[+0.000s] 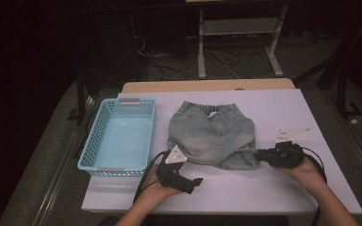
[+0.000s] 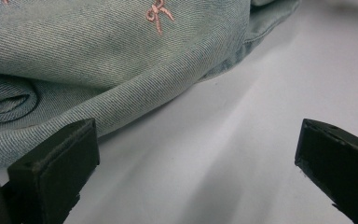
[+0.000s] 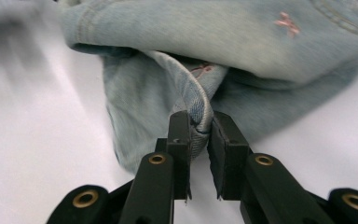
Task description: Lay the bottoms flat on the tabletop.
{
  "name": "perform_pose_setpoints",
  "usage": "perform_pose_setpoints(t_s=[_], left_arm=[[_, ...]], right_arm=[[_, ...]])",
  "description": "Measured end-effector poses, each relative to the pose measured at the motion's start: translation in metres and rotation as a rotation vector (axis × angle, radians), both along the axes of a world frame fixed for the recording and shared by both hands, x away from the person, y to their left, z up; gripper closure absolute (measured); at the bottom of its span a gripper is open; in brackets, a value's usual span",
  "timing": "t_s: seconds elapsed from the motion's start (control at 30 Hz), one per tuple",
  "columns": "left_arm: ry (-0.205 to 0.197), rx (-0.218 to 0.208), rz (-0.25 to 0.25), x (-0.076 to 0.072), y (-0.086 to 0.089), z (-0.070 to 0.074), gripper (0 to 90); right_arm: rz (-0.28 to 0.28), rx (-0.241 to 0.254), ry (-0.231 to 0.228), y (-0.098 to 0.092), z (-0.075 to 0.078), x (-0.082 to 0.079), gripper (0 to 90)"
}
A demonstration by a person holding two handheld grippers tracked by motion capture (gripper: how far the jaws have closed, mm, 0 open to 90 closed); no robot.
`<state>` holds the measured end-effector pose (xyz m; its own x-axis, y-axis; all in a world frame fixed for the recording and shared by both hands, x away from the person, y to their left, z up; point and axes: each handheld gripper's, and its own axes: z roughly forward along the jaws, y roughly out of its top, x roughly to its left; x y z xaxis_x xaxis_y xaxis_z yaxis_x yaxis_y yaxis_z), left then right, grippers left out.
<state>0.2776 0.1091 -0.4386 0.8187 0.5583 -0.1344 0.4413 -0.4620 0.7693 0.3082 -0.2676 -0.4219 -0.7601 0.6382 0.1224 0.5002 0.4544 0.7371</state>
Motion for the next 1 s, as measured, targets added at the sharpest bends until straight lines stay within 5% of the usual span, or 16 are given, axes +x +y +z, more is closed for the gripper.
perform_pose_setpoints(t_s=[0.6,0.73,0.9,1.0], left_arm=[[0.004,0.000,0.006,0.000,0.003,0.001,0.0],[0.005,-0.002,0.007,0.000,0.002,0.000,0.0],[0.007,0.004,0.003,0.001,0.001,0.000,0.0],[0.009,0.005,0.005,0.002,0.000,-0.001,0.0]], right_arm=[[-0.054,-0.051,0.054,-0.019,-0.013,-0.018,73.9],[-0.067,-0.012,0.024,-0.024,-0.005,-0.020,62.5],[-0.056,0.073,-0.007,-0.022,0.008,-0.023,60.9],[-0.025,0.082,-0.014,-0.014,0.011,-0.021,61.0]])
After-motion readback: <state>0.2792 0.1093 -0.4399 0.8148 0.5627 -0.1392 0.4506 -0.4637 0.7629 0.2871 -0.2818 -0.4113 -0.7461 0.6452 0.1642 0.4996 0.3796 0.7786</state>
